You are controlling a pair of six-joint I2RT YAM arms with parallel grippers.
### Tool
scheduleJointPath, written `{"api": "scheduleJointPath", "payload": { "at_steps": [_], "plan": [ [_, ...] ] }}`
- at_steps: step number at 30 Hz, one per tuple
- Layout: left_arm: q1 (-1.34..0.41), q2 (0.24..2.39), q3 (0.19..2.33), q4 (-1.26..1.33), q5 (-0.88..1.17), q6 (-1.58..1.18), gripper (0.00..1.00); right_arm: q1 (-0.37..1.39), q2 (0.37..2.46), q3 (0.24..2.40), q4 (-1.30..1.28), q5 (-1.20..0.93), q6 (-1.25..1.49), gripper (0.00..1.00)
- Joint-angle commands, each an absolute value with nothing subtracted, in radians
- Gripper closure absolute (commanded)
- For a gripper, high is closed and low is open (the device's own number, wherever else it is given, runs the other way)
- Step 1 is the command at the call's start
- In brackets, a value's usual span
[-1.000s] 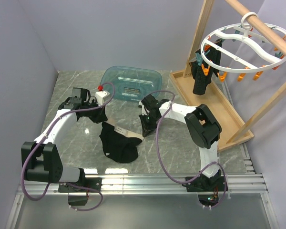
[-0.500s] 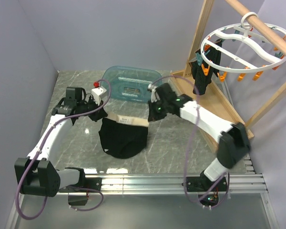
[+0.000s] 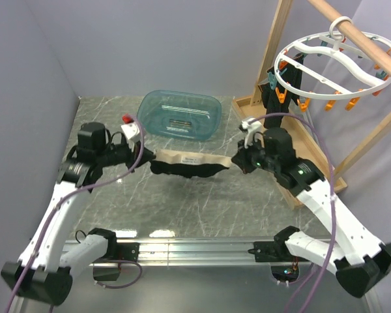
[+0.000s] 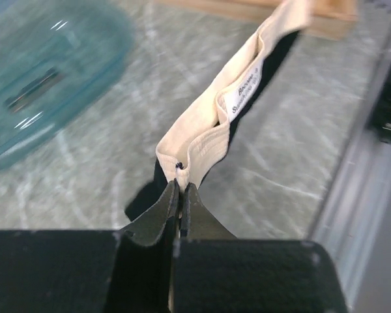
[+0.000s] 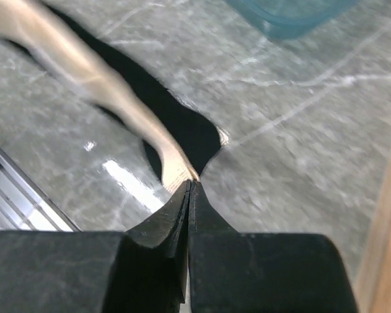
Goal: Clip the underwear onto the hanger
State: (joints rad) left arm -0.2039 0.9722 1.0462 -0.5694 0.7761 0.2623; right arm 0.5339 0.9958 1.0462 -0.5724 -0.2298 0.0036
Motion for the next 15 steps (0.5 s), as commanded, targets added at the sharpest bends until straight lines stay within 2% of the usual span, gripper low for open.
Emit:
{"api": "scheduleJointPath", "payload": {
  "at_steps": [1,4,7,8,10,15],
  "plan": [
    [-0.251,0.859,1.012,-0.603,0.839,0.218,1.00,0.474,0.901,1.008,-0.620,-0.349,-0.061,1.00],
    [-0.270,0.782,1.005,-0.615,0.799,0.166,1.00,0.459,0.864,1.009,-0.695,-0.474,-0.100,1.00],
    [-0.278,0.770,0.979,-0.641,0.781,0.140,0.97,0.446,0.880,0.976,-0.674,-0.451,-0.052,1.00],
    [-0.282,0.791,0.967,-0.629,0.767,0.134,0.93,0.446,0.899,0.963,-0.646,-0.433,-0.042,1.00],
    [-0.307,0.828,0.917,-0.601,0.673,0.095,0.93,0.448,0.929,0.931,-0.606,-0.405,-0.019,1.00],
    [-0.348,1.086,0.841,-0.487,0.552,0.063,0.95,0.472,1.190,0.916,-0.545,-0.209,-0.020,1.00]
  ]
}}
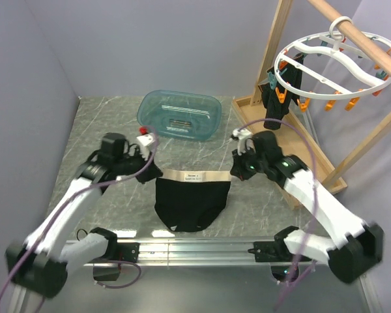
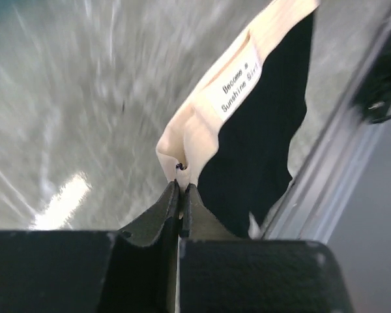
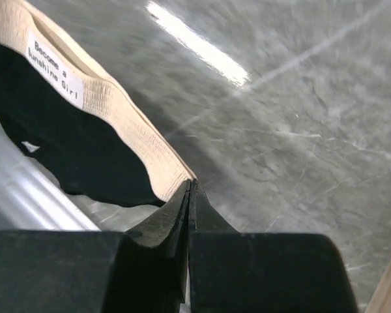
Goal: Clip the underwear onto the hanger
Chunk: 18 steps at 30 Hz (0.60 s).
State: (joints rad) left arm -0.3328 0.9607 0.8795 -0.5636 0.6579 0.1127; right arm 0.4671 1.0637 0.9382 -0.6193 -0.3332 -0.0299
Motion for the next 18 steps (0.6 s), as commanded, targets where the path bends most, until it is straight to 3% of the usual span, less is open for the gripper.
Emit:
{"api": "scheduleJointPath", "payload": {
  "at_steps": [1,13,15,18],
  "plan": [
    [-0.351,1.160,0.848,-0.474,0.528,0.057,0.95,0.474,1.225,0.913,-0.531,-0.187,-0.012,1.00],
    [-0.353,1.433,0.868,-0.200,0.388,0.038,0.92,0.468,1.463,0.942,-0.354,0.005,-0.002,1.00],
    [-0.354,1.454,0.867,-0.164,0.406,0.037,0.87,0.468,1.486,0.962,-0.367,0.003,-0.002,1.00],
    [-0.360,1.488,0.884,-0.164,0.442,0.055,0.72,0.466,1.490,0.991,-0.390,-0.021,-0.002,0.79]
  ]
}}
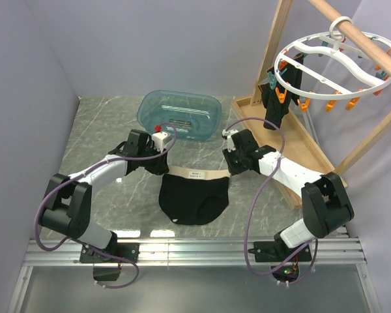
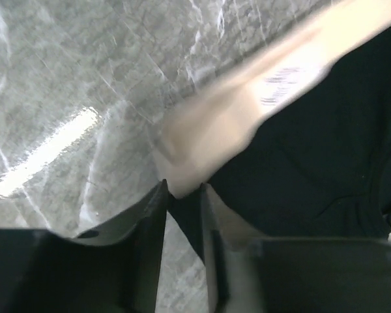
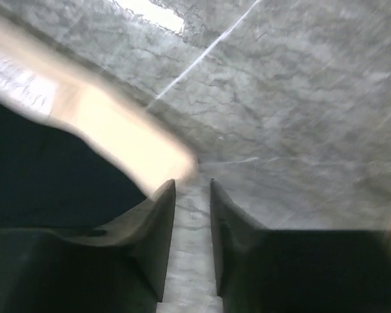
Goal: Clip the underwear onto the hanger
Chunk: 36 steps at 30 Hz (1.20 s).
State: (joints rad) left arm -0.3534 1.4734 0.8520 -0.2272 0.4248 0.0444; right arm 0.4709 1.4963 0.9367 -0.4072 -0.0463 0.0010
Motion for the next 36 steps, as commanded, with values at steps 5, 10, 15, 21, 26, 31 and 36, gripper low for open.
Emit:
{"api": "scheduleJointPath", "payload": {
  "at_steps": [5,10,15,21,26,31,36],
  "plan": [
    [-0.362,1.402,0.905,-0.178,0.495,0.094,0.20,0.448,1.330,0.985,-0.423,-0.060,-0.026,0.39],
    [-0.362,1.263,0.962,-0.225,0.479,0.098,0.01,0.436,1.107,0.968,-0.456,-0.121,-0.060,0.34],
    [-0.362,1.129,1.011,-0.253,0.430,0.080,0.01,0.353,0.965,0.979,-0.558,-0.172,-0.055,0.34],
    [-0.361,1.026,1.026,-0.220,0.402,0.006,0.01,0.264,0.649,0.924,-0.580,-0.278,-0.083,0.29],
    [-0.364,1.014,1.038,-0.160,0.382,-0.092,0.01,0.255,0.393,0.896,-0.568,-0.218,-0.040,0.08],
    [-0.376,1.144,1.115,-0.198,0.341,-0.097,0.01,0.249,0.307,0.867,-0.502,-0.094,0.107,0.09],
    [-0.417,1.219,1.147,-0.097,0.362,-0.098,0.01,0.238,0.247,0.758,-0.309,-0.034,0.120,0.16]
  ]
}}
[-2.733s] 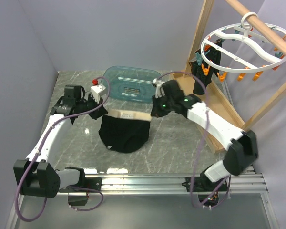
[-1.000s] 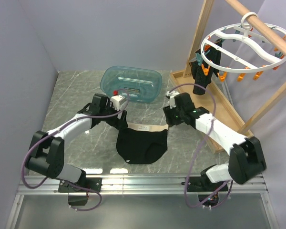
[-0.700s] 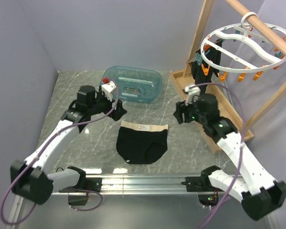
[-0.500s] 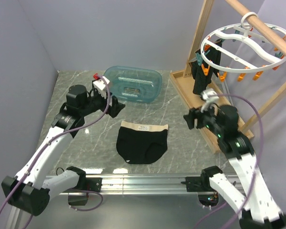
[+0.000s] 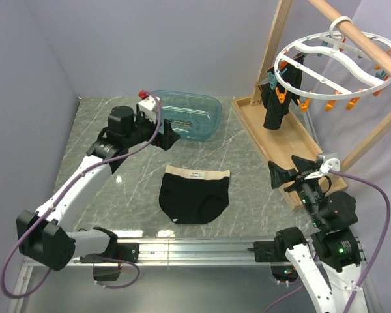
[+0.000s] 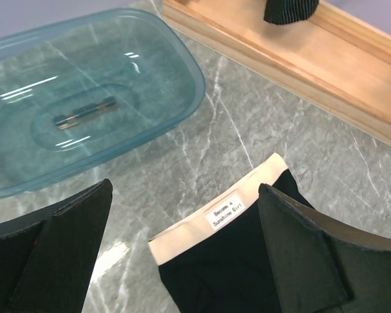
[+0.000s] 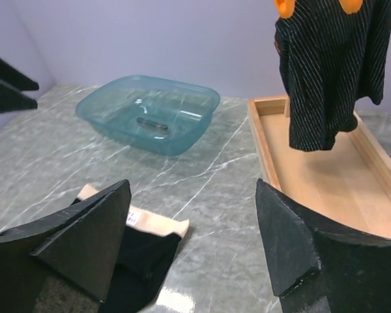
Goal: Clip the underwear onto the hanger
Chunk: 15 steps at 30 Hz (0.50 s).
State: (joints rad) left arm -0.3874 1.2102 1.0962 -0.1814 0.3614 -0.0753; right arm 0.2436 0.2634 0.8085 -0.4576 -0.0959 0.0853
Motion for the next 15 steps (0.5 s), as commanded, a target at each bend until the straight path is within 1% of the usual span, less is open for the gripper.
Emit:
{"api": "scheduleJointPath", "payload": {
  "at_steps": [1,3,6,7,11,15],
  "plan": [
    [-0.429,1.242,1.149,-0.059,0.357,-0.100,0.01,0.238,0.255,0.744,-0.242,-0.038,0.111,0.17],
    [-0.457,1.282,1.155,-0.028,0.359,-0.107,0.01,0.236,0.290,0.712,-0.178,-0.049,0.062,0.21],
    [-0.497,1.322,1.166,-0.008,0.368,-0.086,0.01,0.236,0.346,0.663,-0.005,-0.040,-0.027,0.26],
    [-0.515,1.328,1.160,-0.006,0.373,-0.077,0.01,0.236,0.363,0.652,0.088,-0.043,-0.047,0.27],
    [-0.563,1.339,1.141,0.084,0.362,-0.026,0.01,0.239,0.451,0.638,0.248,-0.028,-0.098,0.33],
    [-0.601,1.365,1.137,0.147,0.338,-0.028,0.01,0.241,0.547,0.637,0.353,0.055,-0.124,0.34]
  ]
}}
